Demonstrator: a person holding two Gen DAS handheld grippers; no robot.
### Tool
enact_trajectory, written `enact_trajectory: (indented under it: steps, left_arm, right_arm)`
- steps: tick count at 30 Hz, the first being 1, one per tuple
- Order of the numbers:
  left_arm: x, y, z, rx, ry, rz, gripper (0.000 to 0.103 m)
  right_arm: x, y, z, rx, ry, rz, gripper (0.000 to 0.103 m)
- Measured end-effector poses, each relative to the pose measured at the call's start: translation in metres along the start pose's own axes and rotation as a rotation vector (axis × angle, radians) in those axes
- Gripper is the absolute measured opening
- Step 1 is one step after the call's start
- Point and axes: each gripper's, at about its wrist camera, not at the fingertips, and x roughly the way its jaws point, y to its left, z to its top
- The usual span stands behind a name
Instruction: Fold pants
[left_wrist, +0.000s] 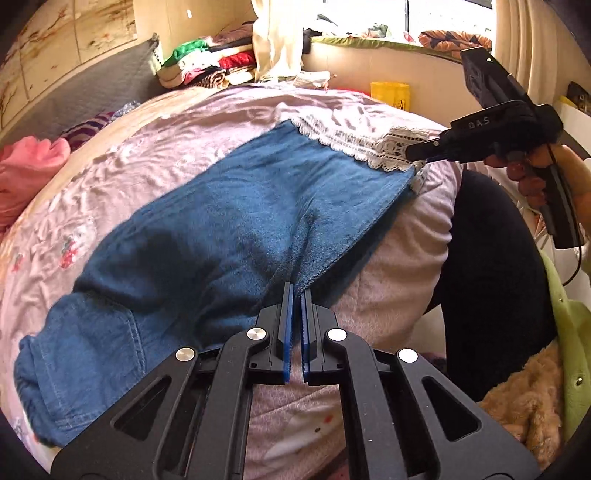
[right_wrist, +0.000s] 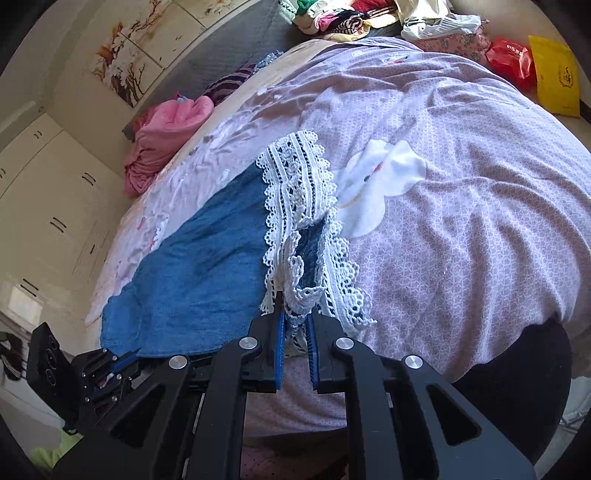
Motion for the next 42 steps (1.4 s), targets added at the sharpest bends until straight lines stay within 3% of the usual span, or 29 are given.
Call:
enact_trajectory:
  steps: [8,12,15,17,18,21,24,27,30,32,34,37,39,40,42]
  left_arm:
    - [0.024,-0.003,-0.011,-0.02,0.051,-0.013,0.001]
    - [0.021,0.003,-0.014,-0.073,0.036,-0.038,0.003]
    - [0.014,0.007,-0.014,-0.099,0.023,-0.027,0.017]
    - [0.0,0.011,-0.014,-0.126,-0.006,-0.022,0.033]
    - [-0.009,0.015,-0.015,-0.144,-0.024,-0.02,0.035]
    - [-0.045,0.034,-0.02,-0.23,-0.097,0.018,0.04]
    - [-0.082,0.063,-0.032,-0.323,-0.16,0.124,0.051]
    - [-0.114,0.104,-0.057,-0.453,-0.169,0.286,0.058]
    - [-0.127,0.141,-0.087,-0.603,-0.135,0.385,0.066]
    - [-0.127,0.159,-0.102,-0.689,-0.122,0.371,0.067]
    - [-0.119,0.174,-0.113,-0.79,-0.114,0.306,0.073]
    - [-0.103,0.184,-0.114,-0.86,-0.102,0.253,0.073]
    - [-0.092,0.184,-0.109,-0.858,-0.092,0.24,0.056]
    - [-0.086,0.183,-0.105,-0.846,-0.074,0.264,0.036]
    - [-0.08,0.183,-0.1,-0.823,-0.054,0.305,0.034]
  right_arm:
    - [-0.001,-0.007,-0.002,-0.003,0.001,-0.001,0.013]
    - [-0.02,-0.006,0.0,-0.028,-0.038,-0.037,0.033]
    - [-0.042,-0.005,0.004,-0.054,-0.103,-0.054,0.038]
    - [-0.049,0.003,0.007,-0.083,-0.126,-0.038,0.042]
    - [-0.048,0.011,0.008,-0.116,-0.125,-0.021,0.047]
    - [-0.032,0.037,0.011,-0.218,-0.093,-0.011,0.051]
    - [0.0,0.059,0.015,-0.309,-0.033,-0.025,0.052]
    - [0.029,0.069,0.018,-0.376,0.012,-0.078,0.056]
    - [0.05,0.071,0.014,-0.402,0.041,-0.11,0.058]
    - [0.055,0.071,0.01,-0.407,0.041,-0.121,0.061]
    - [0.055,0.071,0.009,-0.411,0.038,-0.125,0.062]
    - [0.054,0.071,0.009,-0.41,0.04,-0.13,0.063]
    - [0.054,0.071,0.008,-0.408,0.041,-0.132,0.063]
    - [0.054,0.07,0.008,-0.408,0.043,-0.135,0.063]
    - [0.053,0.071,0.009,-0.408,0.046,-0.136,0.063]
